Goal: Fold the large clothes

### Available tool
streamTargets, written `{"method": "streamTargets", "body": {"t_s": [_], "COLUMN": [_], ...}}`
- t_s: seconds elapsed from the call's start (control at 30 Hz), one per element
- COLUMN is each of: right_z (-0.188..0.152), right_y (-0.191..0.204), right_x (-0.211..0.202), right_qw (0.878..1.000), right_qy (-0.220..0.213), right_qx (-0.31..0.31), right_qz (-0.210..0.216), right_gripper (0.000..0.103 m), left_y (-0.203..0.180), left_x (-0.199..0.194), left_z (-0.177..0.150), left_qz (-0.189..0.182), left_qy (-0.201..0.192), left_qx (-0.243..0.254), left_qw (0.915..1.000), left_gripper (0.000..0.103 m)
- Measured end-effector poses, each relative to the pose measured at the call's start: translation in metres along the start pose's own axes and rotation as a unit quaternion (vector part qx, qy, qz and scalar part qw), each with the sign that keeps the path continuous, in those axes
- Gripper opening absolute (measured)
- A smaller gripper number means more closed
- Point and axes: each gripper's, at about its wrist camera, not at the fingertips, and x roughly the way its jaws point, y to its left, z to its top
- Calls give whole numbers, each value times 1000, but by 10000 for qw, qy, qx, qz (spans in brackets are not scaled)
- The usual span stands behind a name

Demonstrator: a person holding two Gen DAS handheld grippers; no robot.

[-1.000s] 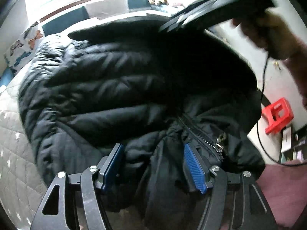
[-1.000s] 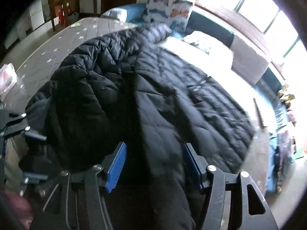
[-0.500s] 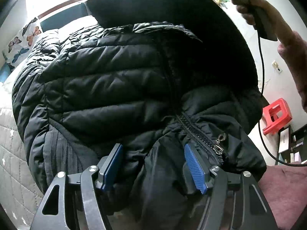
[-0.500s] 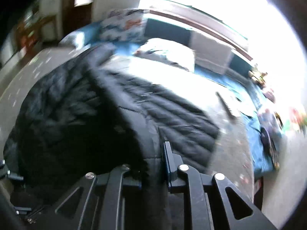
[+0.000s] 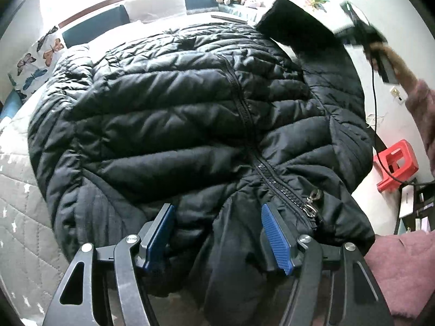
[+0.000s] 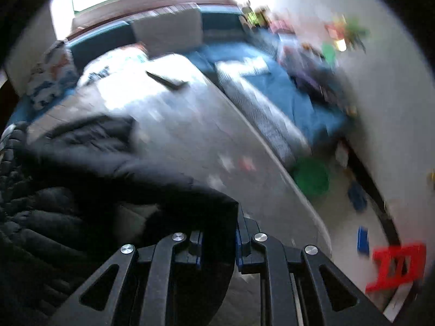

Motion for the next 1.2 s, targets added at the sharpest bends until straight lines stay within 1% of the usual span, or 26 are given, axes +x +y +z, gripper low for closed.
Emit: {"method": "streamTargets", "body": {"t_s": [0.03,0.1,0.17,0.23,0.27,0.3,0.37,0.4,0.5,0.6,0.67,0.73,0.83,0.87,0.9,0.93,1.0,1.07,1.1,1.13,1.2], "right_z": [-7,-18,-27,-35,-37,-38,-38,-36,-33,-33,-34,-37,-45,-48,-51,-54,-63,-70,-74,-77,-82], "right_y": [-12,-27,-33,-36,-39,-42,-46,-48,-47,-41,-39,-35,-23,-21,-18,-14,-7,0,3,6,11], "right_x": [10,25,35,39,40,36,30,26,17,11,6,1,-9,-9,-10,-11,-11,-9,-6,-4,1], "right_qw": [9997,9985,9977,9973,9971,9971,9972,9974,9982,9989,9992,9995,9997,9995,9988,9979,9957,9940,9935,9932,9925], "right_qy": [143,408,591,673,692,684,637,588,459,264,195,191,187,200,250,305,412,523,581,625,705], "right_qx": [174,371,333,278,289,316,365,390,350,178,181,173,1,-23,-46,-65,-82,-113,-123,-133,-162], "right_qz": [10,-15,-27,-114,-129,-129,-111,-113,-165,-343,-314,-182,136,248,420,566,822,952,976,971,984], "right_gripper": [23,26,30,39,41,42,42,43,46,47,48,48,48,48,48,48,48,48,48,48,48], "left_y": [0,5,12,22,26,33,53,63,104,153,187,221,262,277,289,305,327,346,351,359,364], "left_x": [-3,-12,-23,-35,-39,-45,-55,-58,-70,-72,-66,-57,-41,-33,-27,-21,-9,1,6,12,25], "left_z": [1,5,10,16,19,22,31,35,47,60,68,74,80,81,82,82,85,88,89,93,98], "left_qz": [32,87,152,290,332,376,553,648,910,1169,1282,1344,1284,1207,1125,986,730,511,404,214,45], "left_qy": [-19,-90,-195,-308,-352,-407,-490,-525,-680,-751,-734,-696,-703,-725,-750,-793,-834,-986,-1022,-1047,-1020], "left_qx": [-14,-89,-185,-304,-362,-438,-646,-765,-1264,-1751,-2047,-2362,-2682,-2812,-2939,-3135,-3346,-3527,-3562,-3610,-3698], "left_qw": [10000,9999,9995,9986,9982,9975,9952,9936,9855,9747,9676,9599,9522,9493,9462,9411,9358,9291,9279,9264,9235], "left_gripper": [71,71,71,72,72,73,79,80,87,87,87,87,87,87,87,87,87,88,88,88,88]}}
